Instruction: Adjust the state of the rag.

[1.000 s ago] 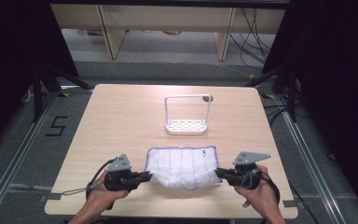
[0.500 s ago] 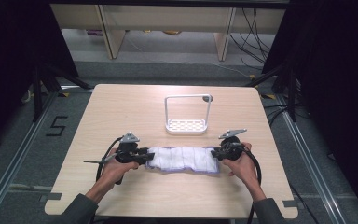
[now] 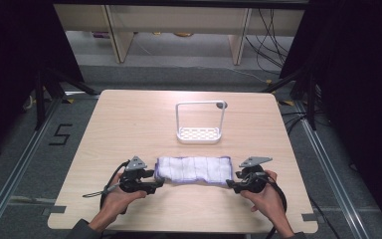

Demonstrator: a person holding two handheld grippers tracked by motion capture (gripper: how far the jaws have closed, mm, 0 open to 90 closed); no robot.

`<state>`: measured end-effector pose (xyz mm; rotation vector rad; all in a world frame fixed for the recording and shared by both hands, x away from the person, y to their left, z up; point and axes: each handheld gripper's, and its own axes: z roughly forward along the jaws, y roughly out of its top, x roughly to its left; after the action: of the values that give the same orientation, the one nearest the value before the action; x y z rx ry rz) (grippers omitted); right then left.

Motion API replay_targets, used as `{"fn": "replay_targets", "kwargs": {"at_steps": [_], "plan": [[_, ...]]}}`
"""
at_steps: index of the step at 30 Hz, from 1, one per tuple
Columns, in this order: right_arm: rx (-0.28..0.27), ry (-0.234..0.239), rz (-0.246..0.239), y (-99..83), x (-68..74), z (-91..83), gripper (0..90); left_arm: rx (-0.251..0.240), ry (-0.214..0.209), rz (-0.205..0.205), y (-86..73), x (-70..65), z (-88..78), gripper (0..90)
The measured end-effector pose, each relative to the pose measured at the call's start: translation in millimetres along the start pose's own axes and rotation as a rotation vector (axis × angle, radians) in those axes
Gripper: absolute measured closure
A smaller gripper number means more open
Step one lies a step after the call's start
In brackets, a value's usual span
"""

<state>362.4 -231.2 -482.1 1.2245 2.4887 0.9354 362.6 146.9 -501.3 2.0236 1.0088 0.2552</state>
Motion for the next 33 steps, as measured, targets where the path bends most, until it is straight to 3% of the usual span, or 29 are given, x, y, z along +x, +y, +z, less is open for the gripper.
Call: {"fn": "replay_targets", "kwargs": {"at_steps": [1,5,7,8,10,11,12,15,16,17,18,19,20,22,24,28,31,33], "plan": [[-0.008,0.002,0.018,-1.1,1.6,2.7,46.9,-0.011,0.012,-0.005,0.2,-1.0,3.8,39.2],[0.023,-0.022,0.008,-2.3,1.1,10.0,49.3,-0.002,0.019,0.040,3.8,-4.1,13.4,45.0],[0.050,-0.013,0.000,-2.7,0.1,12.2,52.0,0.007,0.032,0.092,5.8,-7.2,17.2,46.2],[0.042,-0.005,0.014,-3.0,0.2,14.5,55.3,0.015,0.039,0.127,6.7,-7.9,18.5,49.6],[0.055,-0.005,0.007,-1.9,-1.8,14.4,64.8,-0.012,0.040,0.125,7.2,-9.4,20.3,56.8],[0.057,-0.007,-0.005,-1.5,-2.6,13.7,70.9,-0.010,0.038,0.150,8.0,-9.0,18.4,61.8],[0.032,-0.018,-0.035,-1.8,-3.4,14.2,76.7,-0.026,0.034,0.156,8.5,-9.6,17.3,66.7],[0.026,0.004,-0.054,0.7,-2.3,5.5,86.0,-0.039,0.017,0.169,11.7,-10.0,9.5,77.9],[-0.001,0.000,-0.057,0.5,-1.7,4.1,86.9,-0.056,0.002,0.165,12.5,-9.9,7.3,80.8],[0.016,0.009,-0.059,1.8,-1.8,-1.1,88.5,-0.070,-0.014,0.151,13.2,-10.6,5.4,81.5],[-0.007,0.014,-0.078,1.9,-2.5,-3.6,88.8,-0.058,-0.027,0.159,14.0,-10.0,2.1,81.7],[-0.027,0.010,-0.080,1.6,-2.3,-5.4,88.9,-0.073,-0.048,0.141,13.9,-10.2,0.5,81.2],[-0.026,0.018,-0.060,1.6,-0.8,-8.5,89.1,-0.072,-0.057,0.137,13.7,-9.7,-2.7,81.4],[-0.039,0.020,-0.085,2.2,-3.3,-13.0,89.2,-0.083,-0.079,0.119,12.3,-8.9,-7.7,82.2],[-0.037,0.028,-0.087,2.6,-3.7,-17.3,89.3,-0.097,-0.108,0.079,10.3,-8.5,-11.5,83.0],[-0.047,0.049,-0.065,0.3,-2.0,-26.3,89.4,-0.081,-0.164,0.061,3.9,-11.8,-22.0,85.0],[-0.089,0.061,-0.086,-8.7,2.4,-34.0,89.4,-0.066,-0.206,0.053,-9.5,-17.6,-29.9,85.1],[-0.062,0.081,-0.069,-17.3,9.5,-41.8,89.4,-0.046,-0.233,0.046,-18.9,-20.7,-34.4,85.0]]}}
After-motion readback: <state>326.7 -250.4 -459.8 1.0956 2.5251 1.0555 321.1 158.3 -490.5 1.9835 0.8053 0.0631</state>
